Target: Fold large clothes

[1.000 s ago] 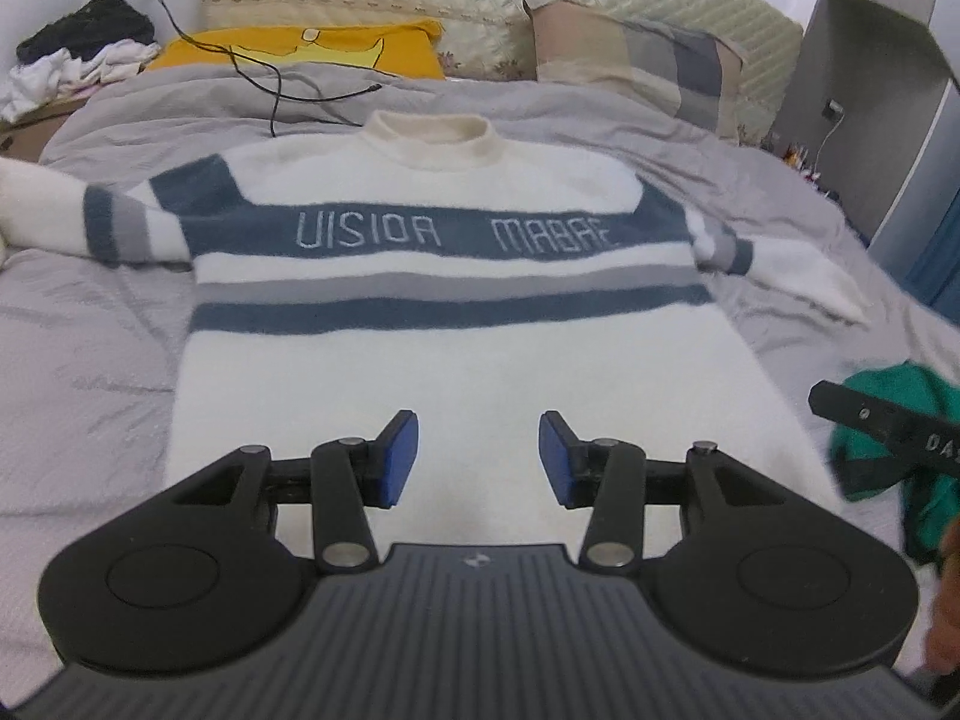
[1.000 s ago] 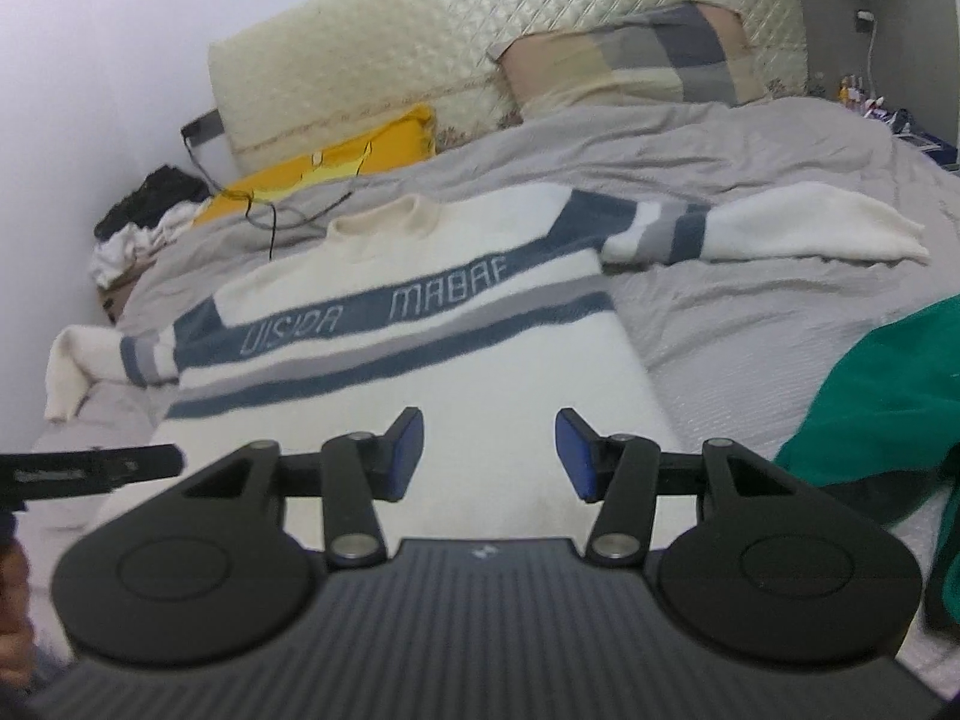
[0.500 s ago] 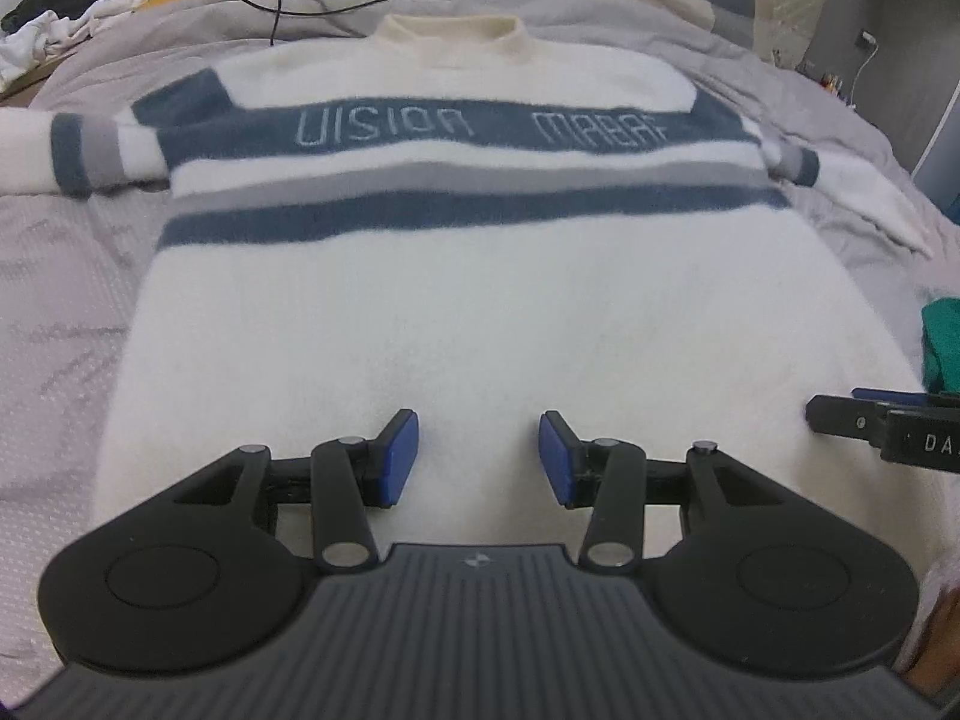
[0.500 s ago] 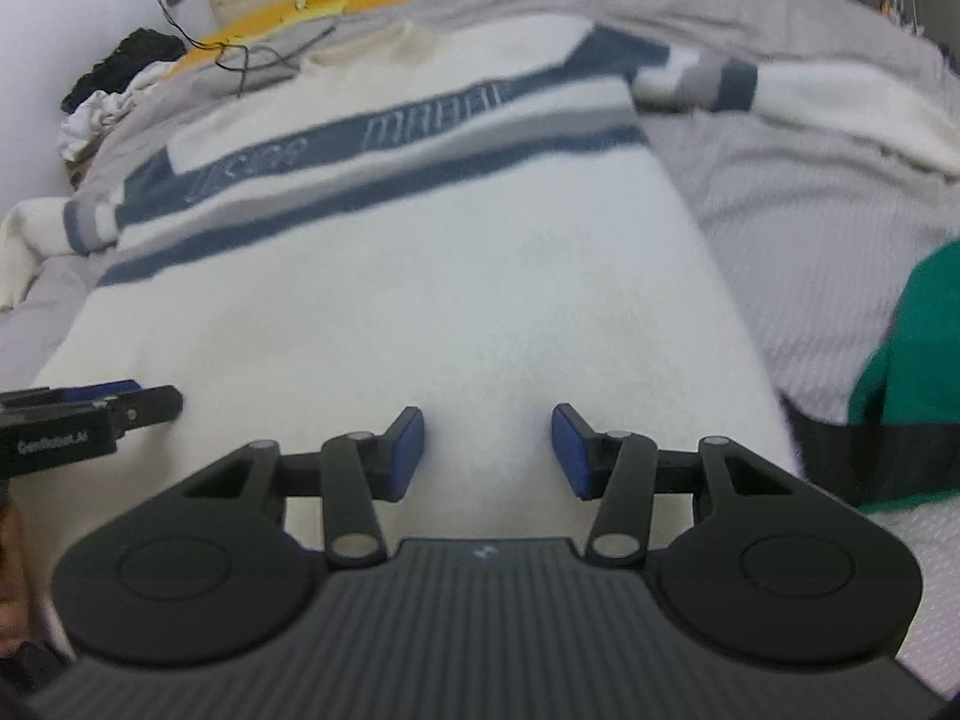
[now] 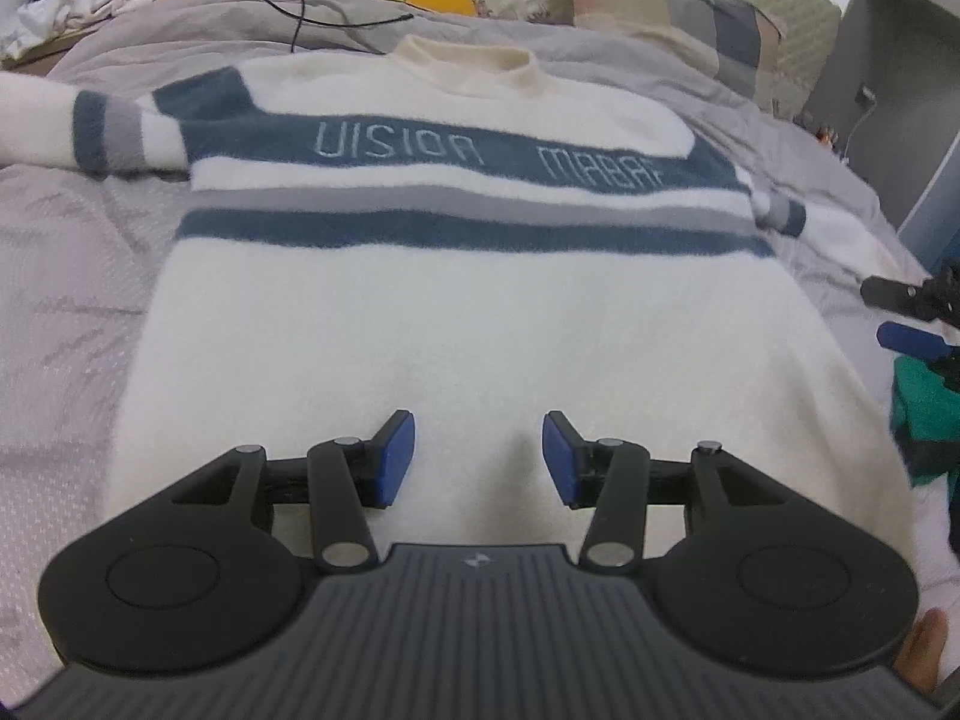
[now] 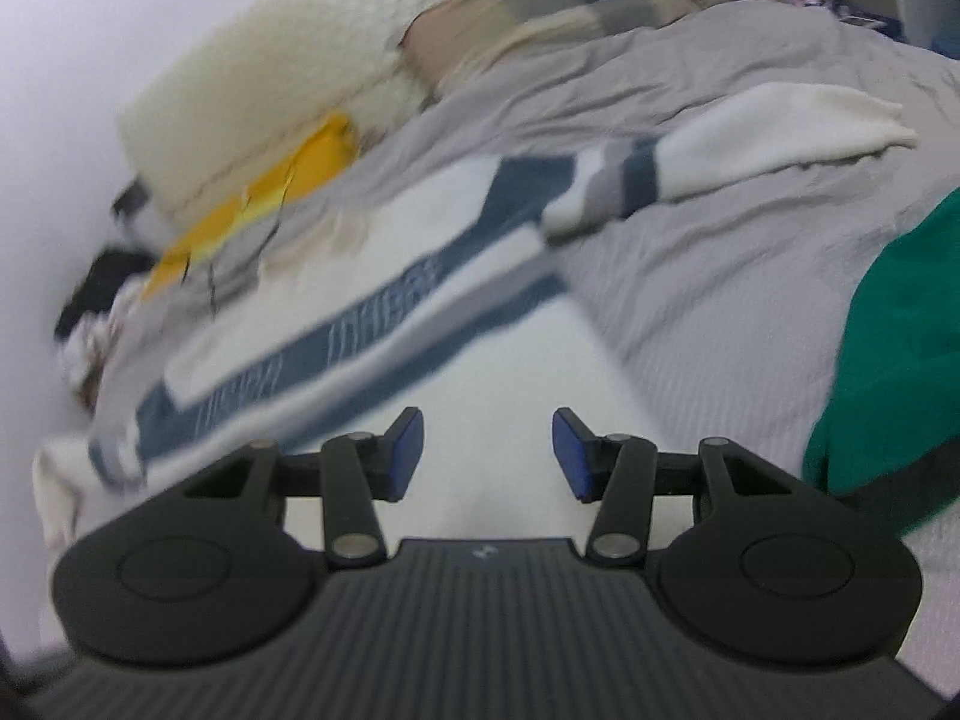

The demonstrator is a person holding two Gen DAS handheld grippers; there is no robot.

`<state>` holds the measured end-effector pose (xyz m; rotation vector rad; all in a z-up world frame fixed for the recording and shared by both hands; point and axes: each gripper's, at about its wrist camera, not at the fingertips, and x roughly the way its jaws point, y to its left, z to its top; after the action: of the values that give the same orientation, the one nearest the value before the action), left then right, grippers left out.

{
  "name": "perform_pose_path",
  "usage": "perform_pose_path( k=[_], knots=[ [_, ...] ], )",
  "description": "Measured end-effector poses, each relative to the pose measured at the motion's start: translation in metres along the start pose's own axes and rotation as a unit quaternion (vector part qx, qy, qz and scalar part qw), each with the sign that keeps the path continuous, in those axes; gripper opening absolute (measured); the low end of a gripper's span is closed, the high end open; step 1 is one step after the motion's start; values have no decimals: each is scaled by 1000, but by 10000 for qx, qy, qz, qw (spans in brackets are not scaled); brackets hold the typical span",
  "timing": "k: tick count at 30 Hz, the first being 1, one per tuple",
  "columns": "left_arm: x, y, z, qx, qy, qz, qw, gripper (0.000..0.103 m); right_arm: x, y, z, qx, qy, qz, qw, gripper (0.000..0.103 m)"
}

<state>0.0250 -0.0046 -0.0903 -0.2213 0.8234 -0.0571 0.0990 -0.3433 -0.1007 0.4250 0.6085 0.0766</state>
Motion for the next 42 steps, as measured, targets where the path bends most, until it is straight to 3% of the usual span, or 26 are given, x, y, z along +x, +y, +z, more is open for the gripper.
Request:
perform_pose_path(
  k=[4,6,11,16,21,26,29,34,39,42],
  knots=[
    [-7,2,0,-88,-133,-4,9999,55,12,-15,23,375,-252,-134,9989,53],
    [-9,3,-1,-123,-171,-12,9998,55,19,-27,30,672,-357,-158,9970,74],
    [-8,5,0,-190,-212,19,9996,56,51,-64,44,1377,-394,-140,9896,87],
    [-5,9,1,-260,-201,5,9995,57,91,-101,47,1906,-204,-126,9814,87],
    [-1,8,3,-234,-218,8,9995,57,117,-125,52,2126,-303,-75,9766,89],
    [6,6,6,-160,-207,-21,9997,57,137,-130,66,1948,-583,21,9791,88],
    [13,5,8,-146,-191,-20,9997,57,147,-146,76,2085,-822,86,9745,87],
    [21,5,13,-196,-192,-68,9996,57,162,-191,96,2633,-1278,328,9556,87],
    [31,1,15,-57,-194,-9,9998,58,168,-250,116,3383,-1815,365,9227,87],
    [36,-1,16,-10,-204,-3,9998,60,171,-272,132,3388,-2023,179,9187,87]
  ],
)
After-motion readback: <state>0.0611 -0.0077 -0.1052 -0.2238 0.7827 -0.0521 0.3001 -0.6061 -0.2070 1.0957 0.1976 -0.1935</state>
